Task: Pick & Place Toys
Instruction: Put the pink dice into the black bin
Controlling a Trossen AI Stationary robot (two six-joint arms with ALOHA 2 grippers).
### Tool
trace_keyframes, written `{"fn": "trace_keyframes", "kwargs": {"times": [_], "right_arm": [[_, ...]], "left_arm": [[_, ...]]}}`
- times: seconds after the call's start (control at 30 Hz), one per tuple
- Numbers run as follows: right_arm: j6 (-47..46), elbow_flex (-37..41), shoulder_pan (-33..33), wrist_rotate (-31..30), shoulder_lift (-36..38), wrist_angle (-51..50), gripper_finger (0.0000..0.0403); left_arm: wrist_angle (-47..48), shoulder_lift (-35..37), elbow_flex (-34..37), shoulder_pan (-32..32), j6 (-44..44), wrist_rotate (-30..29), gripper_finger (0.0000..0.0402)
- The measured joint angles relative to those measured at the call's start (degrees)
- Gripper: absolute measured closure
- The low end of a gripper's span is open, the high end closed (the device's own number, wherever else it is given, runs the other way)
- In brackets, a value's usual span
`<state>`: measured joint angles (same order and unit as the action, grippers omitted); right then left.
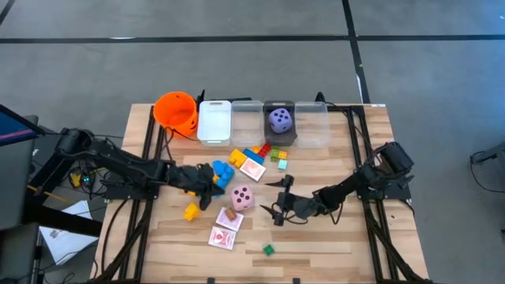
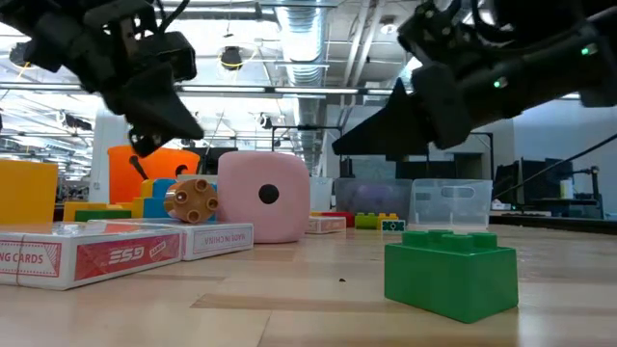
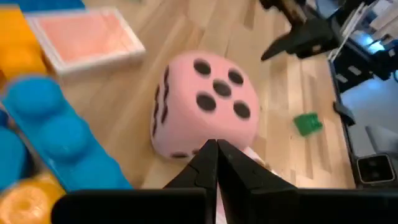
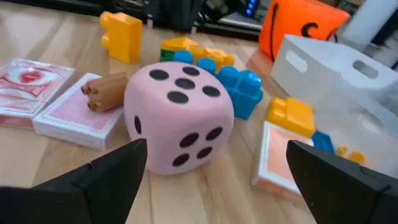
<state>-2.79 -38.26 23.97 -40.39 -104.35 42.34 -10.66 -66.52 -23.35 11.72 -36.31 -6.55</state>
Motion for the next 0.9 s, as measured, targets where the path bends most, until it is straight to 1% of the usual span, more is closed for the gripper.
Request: {"fn": "trace_keyframes", "kwargs": {"times": [0.07,0.2,0.33,0.47,0.57,0.67,0.77,0.9], "right_arm": [[-0.05,0.01,-1.67,3.72,0.08,0.11,0.0026],[-2.18,0.0,-4.88,11.45,0.08,0.29,0.0026],[-4.07,0.0,-7.08,17.74,0.08,0.08,0.0026],[-4.17,0.0,-8.13,22.01,0.1,0.08,0.0026],[-4.32,-0.01,-8.47,22.79,0.1,-0.51,0.0026],[-4.51,0.0,-8.66,22.55,0.24,-1.46,0.0026],[-5.26,-0.02,-8.58,22.47,0.3,-2.18,0.0026],[-7.11,-0.13,-8.58,22.44,0.42,-3.67,0.0026]], "left_arm": [[-0.83,-2.71,-0.07,0.83,-2.11,-1.78,0.0402],[-4.84,-9.28,-0.11,0.77,-4.89,-2.2,0.0402],[-10.13,-16.19,-1.02,-0.33,-5.14,-2.24,0.0402],[-12.75,-21.47,-4.6,-1.97,-2.96,-2.5,0.0402],[-13.89,-24.45,-7.96,-2.82,-0.03,-2.51,0.0402],[-13.08,-26.26,-10.33,-3.16,2.6,-2.53,0.0402],[-12.64,-26.83,-11.32,-3.18,4.22,-2.64,0.0402],[-12.63,-26.75,-11.37,-3.18,4.15,-2.64,0.0402]]}}
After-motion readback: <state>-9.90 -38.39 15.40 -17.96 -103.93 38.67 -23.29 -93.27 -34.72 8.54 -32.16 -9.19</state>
